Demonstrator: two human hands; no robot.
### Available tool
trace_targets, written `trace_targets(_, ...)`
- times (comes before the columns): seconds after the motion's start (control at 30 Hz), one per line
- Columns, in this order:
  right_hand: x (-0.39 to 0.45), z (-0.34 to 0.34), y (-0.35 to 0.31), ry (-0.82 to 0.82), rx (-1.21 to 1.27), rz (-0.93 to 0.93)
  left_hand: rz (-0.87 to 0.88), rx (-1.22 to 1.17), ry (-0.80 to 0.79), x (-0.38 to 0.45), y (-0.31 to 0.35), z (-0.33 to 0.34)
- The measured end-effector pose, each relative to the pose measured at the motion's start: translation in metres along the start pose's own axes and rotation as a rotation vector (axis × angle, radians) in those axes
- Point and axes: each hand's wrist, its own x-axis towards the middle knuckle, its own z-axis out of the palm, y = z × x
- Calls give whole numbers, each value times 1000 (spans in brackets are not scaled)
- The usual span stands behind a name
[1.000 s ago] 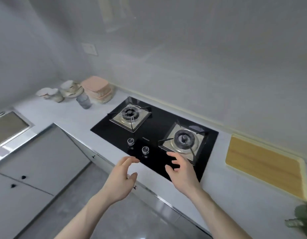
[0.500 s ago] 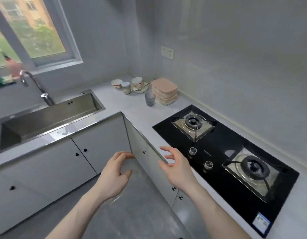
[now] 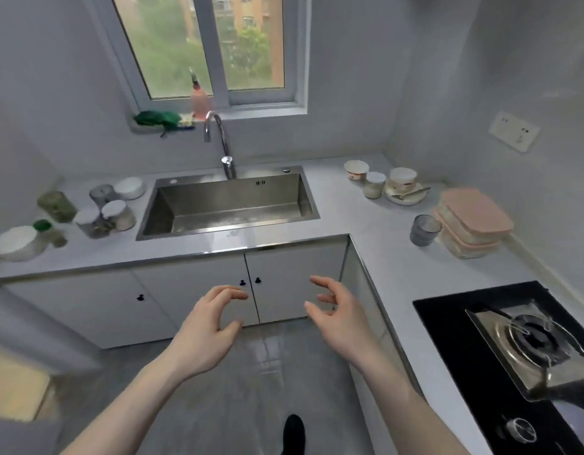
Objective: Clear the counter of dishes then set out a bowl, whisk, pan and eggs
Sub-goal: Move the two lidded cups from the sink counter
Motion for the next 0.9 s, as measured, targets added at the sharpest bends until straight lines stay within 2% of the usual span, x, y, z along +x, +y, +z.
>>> trace_targets(0.2,111,46,-22,-164,6,-40,-108,47,69,70,-38,-51)
trace_targets(0.37,176,74,-46,-305,-46,-70,-177,28,147,98,-59,-76)
trace_targets(0.7,252,137,-81,-488,-132,-129,-357,25,300,111,-126,-136)
trace_targets(0.9,282,183,-96,-511,-168,-142,-393,21,334,134,-177,-174)
